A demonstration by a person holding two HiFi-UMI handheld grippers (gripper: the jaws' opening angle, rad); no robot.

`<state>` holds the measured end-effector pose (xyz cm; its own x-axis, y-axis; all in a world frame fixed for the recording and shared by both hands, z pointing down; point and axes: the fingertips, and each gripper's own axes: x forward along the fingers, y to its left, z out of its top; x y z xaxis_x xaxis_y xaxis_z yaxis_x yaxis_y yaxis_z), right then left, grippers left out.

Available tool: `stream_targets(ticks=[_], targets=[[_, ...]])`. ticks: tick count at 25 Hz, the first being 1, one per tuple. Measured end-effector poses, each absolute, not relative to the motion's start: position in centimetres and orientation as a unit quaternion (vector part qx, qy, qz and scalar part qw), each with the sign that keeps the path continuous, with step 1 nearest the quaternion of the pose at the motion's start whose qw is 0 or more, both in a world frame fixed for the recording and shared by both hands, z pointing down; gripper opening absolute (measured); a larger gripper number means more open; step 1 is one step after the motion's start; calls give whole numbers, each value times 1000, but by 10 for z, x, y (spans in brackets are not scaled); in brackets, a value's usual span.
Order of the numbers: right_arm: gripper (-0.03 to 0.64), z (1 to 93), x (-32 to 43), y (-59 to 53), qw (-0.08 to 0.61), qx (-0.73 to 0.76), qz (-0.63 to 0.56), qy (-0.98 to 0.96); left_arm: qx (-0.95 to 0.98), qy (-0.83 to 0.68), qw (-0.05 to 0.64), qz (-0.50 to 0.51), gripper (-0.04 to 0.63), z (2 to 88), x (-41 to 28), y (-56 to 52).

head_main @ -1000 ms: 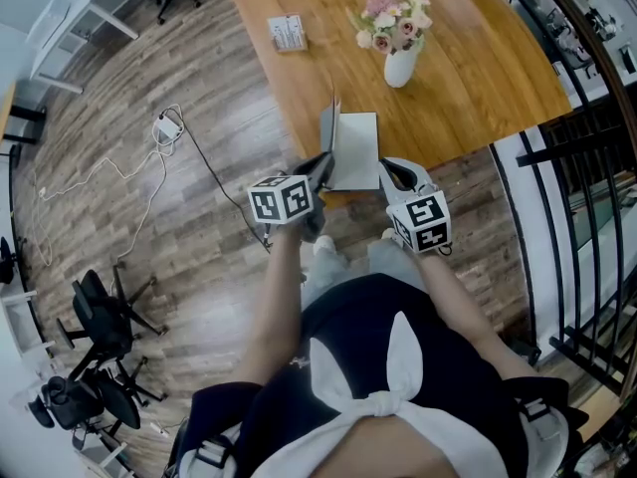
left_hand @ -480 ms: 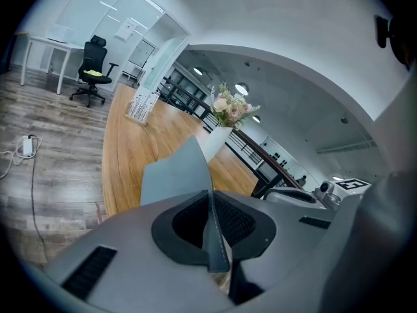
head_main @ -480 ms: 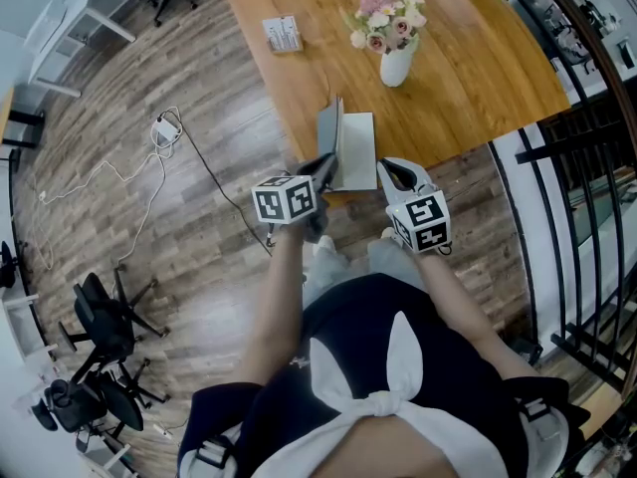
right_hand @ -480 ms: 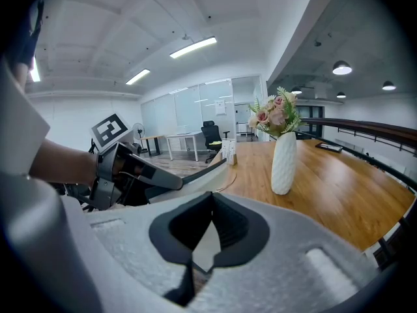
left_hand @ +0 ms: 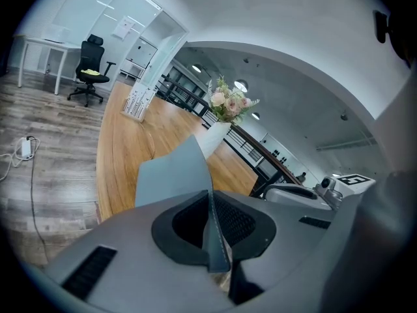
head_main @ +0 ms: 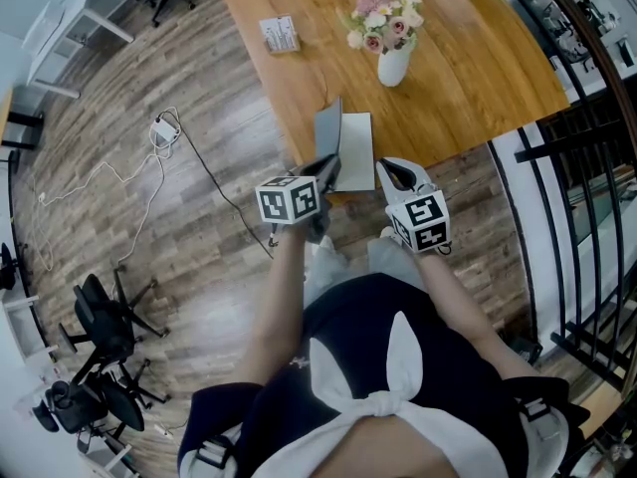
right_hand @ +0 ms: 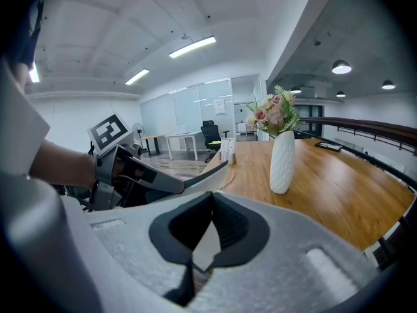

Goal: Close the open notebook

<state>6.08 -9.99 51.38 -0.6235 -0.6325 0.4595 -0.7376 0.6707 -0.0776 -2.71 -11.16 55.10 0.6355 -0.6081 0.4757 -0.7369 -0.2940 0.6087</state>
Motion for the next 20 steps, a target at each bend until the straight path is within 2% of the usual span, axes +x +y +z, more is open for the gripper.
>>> stream_targets(ticks=[20], targets=[[-3,517,70,-103,204,386,132,-890,802,-411,423,95,37,562,-9,-113]])
